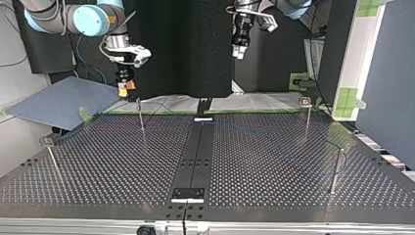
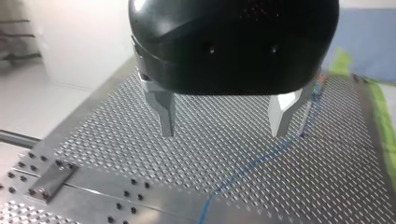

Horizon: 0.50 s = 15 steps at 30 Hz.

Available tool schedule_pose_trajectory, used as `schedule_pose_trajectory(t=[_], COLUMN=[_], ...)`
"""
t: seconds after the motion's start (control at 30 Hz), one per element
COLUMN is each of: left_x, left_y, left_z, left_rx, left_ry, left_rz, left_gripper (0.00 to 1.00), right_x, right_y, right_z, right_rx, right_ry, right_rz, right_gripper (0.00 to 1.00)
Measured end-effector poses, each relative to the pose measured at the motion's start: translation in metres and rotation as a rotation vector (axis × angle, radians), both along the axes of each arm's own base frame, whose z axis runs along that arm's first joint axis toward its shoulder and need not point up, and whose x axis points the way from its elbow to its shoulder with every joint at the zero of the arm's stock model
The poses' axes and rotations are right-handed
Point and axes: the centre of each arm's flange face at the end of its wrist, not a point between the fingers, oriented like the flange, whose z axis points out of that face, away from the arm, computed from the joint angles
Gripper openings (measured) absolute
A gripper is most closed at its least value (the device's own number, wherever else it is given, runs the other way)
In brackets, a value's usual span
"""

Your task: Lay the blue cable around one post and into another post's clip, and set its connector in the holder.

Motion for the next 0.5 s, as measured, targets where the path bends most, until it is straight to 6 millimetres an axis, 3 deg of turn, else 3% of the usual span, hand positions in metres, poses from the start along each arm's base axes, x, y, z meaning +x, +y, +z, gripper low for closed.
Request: schedule_pose_trajectory(t=[0.5], left_x=[-0.004], left_y=[0.003], left_z=[-0.005], left_rx=[-0.021], left_ry=[0.051], left_rz=[-0.002], left_gripper=[1.00], right_x=[0.030], right_y=[0.063], right_z=[-0.022], right_rx=[0.096], right_ry=[0.054], right_rz=[0.018], right_gripper=[1.00])
